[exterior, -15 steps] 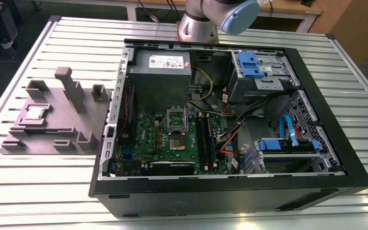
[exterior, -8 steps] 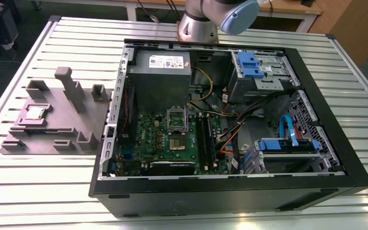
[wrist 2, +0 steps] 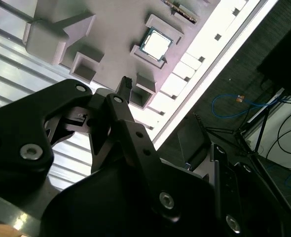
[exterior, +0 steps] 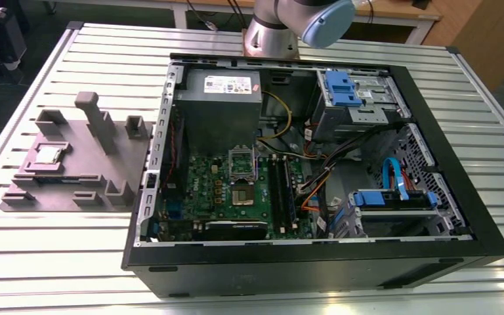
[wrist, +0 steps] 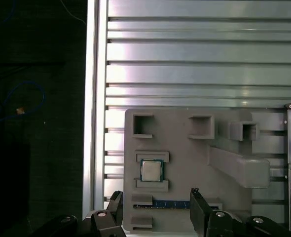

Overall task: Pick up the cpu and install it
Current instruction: 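Pick up the cpu and move it towards the insertion slot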

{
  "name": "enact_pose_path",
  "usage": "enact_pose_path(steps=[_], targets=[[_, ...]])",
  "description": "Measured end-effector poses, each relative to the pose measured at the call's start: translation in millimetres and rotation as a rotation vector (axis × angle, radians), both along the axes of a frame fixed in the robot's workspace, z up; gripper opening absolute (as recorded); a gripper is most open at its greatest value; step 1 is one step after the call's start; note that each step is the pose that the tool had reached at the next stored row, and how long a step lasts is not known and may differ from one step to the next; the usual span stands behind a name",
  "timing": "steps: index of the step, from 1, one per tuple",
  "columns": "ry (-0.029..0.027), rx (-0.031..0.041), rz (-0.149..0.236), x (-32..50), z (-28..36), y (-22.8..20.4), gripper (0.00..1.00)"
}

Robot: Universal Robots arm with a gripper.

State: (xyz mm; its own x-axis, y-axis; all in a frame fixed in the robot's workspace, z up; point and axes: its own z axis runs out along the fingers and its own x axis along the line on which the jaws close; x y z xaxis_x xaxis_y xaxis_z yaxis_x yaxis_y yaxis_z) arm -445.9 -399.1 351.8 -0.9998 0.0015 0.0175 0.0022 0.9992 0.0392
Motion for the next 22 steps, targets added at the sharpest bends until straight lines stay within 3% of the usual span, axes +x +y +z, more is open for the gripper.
enact_pose_path(steps=[4,5,6,22], targets=[[0.0000,0.0000,0.000,0.0,-0.9,0.0,0.65],[0.0000,0.0000,0.000,0.0,-7.5,0.0,0.65],[0.0000,0.0000,0.000,0.0,-9.7,0.0,0.65],[-0.0004,0.0002,0.000,0.0,-16.1,0.0,0.65]])
